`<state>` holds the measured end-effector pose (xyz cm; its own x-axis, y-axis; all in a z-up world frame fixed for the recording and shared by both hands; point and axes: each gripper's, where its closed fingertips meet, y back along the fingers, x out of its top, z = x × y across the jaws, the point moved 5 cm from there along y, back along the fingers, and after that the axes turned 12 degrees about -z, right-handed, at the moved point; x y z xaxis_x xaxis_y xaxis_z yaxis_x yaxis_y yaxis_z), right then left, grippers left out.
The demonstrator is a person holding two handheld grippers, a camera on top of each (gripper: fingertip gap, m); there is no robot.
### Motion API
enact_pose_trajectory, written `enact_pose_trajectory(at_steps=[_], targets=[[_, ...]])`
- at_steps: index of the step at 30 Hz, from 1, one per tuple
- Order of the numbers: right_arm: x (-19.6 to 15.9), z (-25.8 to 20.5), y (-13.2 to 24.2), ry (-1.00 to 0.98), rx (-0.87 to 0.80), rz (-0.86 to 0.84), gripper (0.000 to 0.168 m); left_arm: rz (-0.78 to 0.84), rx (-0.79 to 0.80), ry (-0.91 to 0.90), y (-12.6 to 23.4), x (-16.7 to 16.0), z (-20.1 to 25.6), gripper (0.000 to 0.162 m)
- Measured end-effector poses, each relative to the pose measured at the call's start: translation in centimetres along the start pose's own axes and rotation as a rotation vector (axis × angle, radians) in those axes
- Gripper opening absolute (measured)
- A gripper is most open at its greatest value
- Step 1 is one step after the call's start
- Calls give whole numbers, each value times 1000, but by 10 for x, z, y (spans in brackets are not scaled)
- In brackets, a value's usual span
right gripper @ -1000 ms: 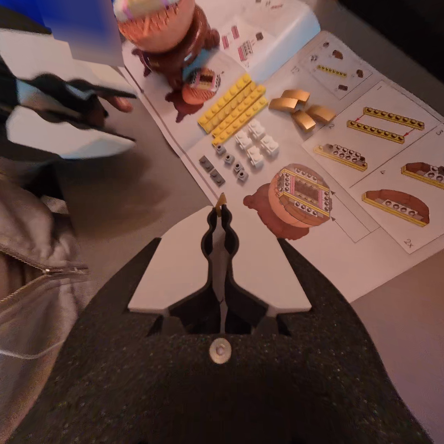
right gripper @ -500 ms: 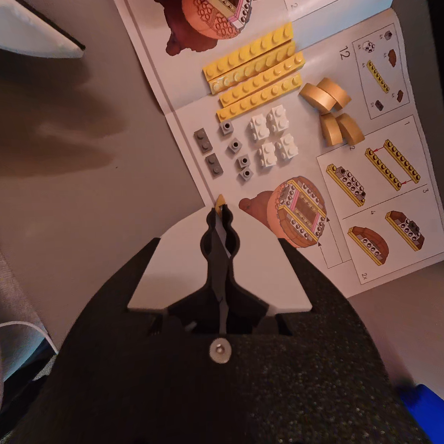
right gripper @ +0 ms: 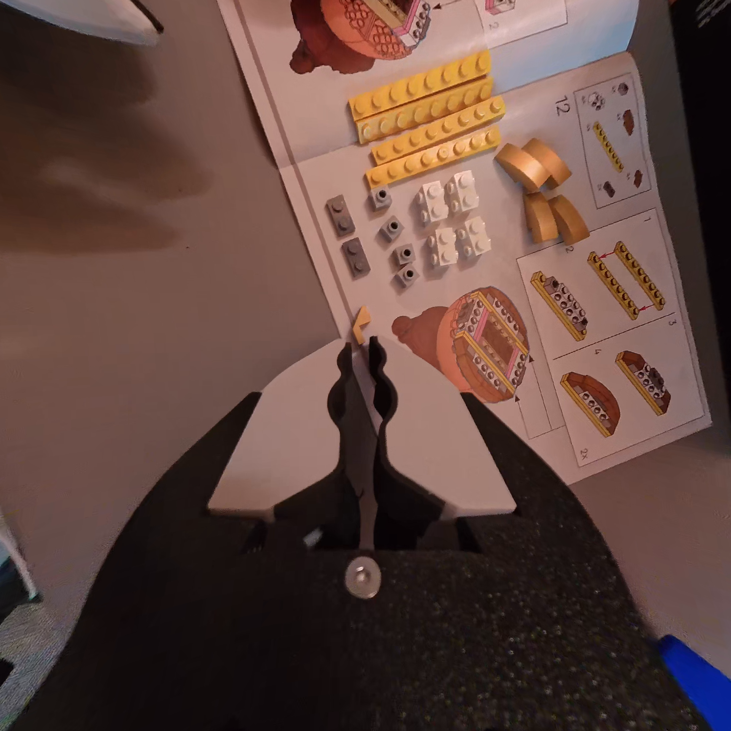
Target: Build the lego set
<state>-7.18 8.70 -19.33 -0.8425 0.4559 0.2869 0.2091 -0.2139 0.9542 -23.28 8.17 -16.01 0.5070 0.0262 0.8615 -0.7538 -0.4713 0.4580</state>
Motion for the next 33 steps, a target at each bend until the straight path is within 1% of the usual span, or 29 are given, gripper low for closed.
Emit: enact_pose_trajectory(at_steps=[1, 3, 5, 6, 9, 10, 12, 13, 15, 18, 19, 20, 21, 22, 24, 26, 28, 30, 31, 33], targets=[[1, 1, -2, 3, -5, 17, 6, 4, -4, -5, 0, 0, 0, 26], [2, 2, -4, -2, 43, 53, 3, 15, -19, -25, -1, 2, 1, 27], [5, -1, 2, -55, 198, 113, 3, 29, -50, -71, -3, 3, 4, 27], [8, -4, 8, -91, 317, 166, 3, 37, -73, -110, -4, 4, 6, 28], [19, -17, 37, -161, 770, 295, 2, 90, -154, -263, -8, 9, 13, 29], [22, -21, 45, -155, 886, 308, 2, 128, -194, -312, -8, 13, 18, 30], [25, -29, 54, -129, 1067, 292, 2, 214, -269, -390, -6, 25, 27, 29], [25, -32, 56, -128, 1134, 264, 2, 254, -292, -427, -4, 30, 32, 28], [27, -35, 58, -121, 1213, 238, 2, 316, -304, -495, 0, 40, 39, 26], [31, -39, 65, -117, 1295, 240, 2, 325, -341, -537, 0, 43, 46, 25], [31, -40, 66, -105, 1302, 234, 2, 322, -345, -543, -1, 43, 48, 24], [32, -41, 66, -95, 1293, 223, 2, 327, -340, -545, -1, 44, 49, 20], [31, -43, 65, -82, 1286, 211, 2, 335, -338, -541, 0, 45, 50, 11], [32, -45, 66, -70, 1286, 218, 2, 339, -350, -532, 1, 46, 51, 8], [32, -46, 67, -66, 1248, 241, 3, 322, -389, -491, 3, 45, 51, 7], [34, -43, 68, -57, 1166, 311, 7, 300, -409, -429, 4, 44, 48, 7], [36, -34, 70, -39, 984, 400, 21, 270, -410, -336, 3, 44, 43, 7], [39, -30, 79, 27, 739, 516, 23, 223, -421, -244, 0, 42, 38, 7], [39, -31, 83, 76, 628, 540, 22, 202, -425, -202, -1, 40, 36, 7], [38, -38, 82, 159, 438, 500, 21, 171, -437, -147, -4, 38, 34, 7]])
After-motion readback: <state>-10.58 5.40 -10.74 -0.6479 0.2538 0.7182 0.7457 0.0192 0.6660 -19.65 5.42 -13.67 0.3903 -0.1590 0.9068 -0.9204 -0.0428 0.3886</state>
